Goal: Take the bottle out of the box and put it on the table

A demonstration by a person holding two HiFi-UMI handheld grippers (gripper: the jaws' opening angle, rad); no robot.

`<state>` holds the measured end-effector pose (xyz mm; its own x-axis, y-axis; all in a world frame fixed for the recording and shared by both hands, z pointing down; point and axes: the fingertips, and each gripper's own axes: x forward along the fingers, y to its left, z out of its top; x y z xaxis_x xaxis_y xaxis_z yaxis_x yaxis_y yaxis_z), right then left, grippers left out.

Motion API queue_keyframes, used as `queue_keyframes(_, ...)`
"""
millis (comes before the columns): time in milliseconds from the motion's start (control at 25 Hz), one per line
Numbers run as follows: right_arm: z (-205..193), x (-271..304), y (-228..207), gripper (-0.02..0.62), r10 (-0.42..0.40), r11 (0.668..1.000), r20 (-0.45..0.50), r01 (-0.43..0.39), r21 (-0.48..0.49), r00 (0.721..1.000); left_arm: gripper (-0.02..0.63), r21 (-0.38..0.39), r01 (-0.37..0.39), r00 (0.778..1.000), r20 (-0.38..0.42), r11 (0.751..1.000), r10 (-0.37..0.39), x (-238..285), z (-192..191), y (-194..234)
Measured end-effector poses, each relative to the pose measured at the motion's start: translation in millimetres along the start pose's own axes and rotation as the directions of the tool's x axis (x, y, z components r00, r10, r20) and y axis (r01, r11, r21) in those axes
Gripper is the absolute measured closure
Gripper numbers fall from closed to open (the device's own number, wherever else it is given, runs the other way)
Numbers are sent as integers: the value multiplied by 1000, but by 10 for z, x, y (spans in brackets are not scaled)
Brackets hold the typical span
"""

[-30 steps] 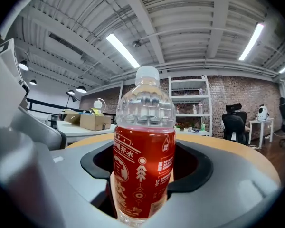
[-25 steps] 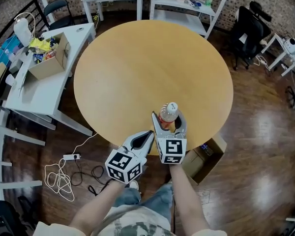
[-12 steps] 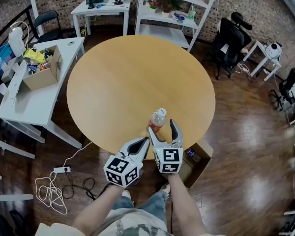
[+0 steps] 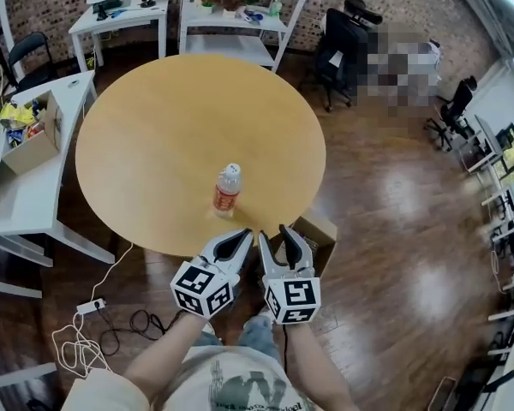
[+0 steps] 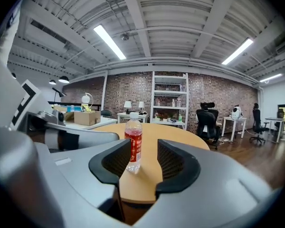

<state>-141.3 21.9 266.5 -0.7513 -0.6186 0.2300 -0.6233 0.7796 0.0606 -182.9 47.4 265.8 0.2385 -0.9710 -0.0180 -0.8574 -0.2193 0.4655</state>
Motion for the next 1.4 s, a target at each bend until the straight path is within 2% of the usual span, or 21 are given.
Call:
queue_keyframes(120,22,-342,-74,473,-44,999,-2,44,26,999,612,-19,75,997,-17,997,-75,71,-35,-273)
queue_keyframes(240,105,-691,-179,581,-93,995,10,92,42,996,612,-43,156,987,-25,987,-157,132,-39,-600)
queue_keyframes(280,145,-786,-207,595,-108,993,17,107,43,994,612,-34,176,984,-23,984,-177,147,-18,-694)
queue_keyframes(520,285,-1177,-273,597,-180,982,48,177,61,983,612,105,250,968,-28,963,-249,147,76,-1108)
queue_keyframes(640,300,-1288,-321,597,-198,979,55,194,69,979,612,147,265,964,-40,953,-262,116,72,-1239)
queue_keyframes(800,249,-1349,-377,597,-216,972,62,209,108,974,612,160,268,963,-53,950,-263,67,53,-1285)
queue_keyframes(1400,151,-1428,-413,597,-228,967,48,221,130,972,612,146,285,958,-87,948,-274,66,-82,-1382)
